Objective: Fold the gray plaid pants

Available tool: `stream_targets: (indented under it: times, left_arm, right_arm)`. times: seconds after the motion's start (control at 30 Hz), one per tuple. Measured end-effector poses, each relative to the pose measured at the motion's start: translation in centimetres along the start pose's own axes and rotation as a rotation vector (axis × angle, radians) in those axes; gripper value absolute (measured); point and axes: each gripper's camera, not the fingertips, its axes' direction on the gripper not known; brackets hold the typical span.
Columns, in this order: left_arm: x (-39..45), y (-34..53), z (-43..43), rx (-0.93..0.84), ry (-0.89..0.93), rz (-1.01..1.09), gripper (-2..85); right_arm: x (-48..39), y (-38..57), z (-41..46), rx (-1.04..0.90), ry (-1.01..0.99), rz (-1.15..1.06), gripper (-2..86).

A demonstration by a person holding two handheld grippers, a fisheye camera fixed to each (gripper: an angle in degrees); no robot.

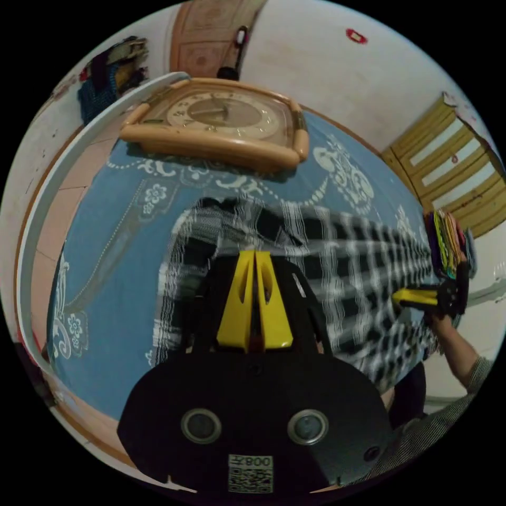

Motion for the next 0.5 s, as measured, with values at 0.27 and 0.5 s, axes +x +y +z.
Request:
stream_targets:
  times: [0.27,0.5]
  left_arm:
    - [-4.0,1.9,-4.4,0.088,0.036,-0.062,0.2]
    - [-5.7,12.6,-9.3,0.163,0.113,-0.032,0.3]
  right_arm:
    - [-1.3,-0.1,-0.2,0.05,-0.079,0.155,0.0]
    - [-4.7,6.1,-0.9,0.113,-0.049,0.234,0.0]
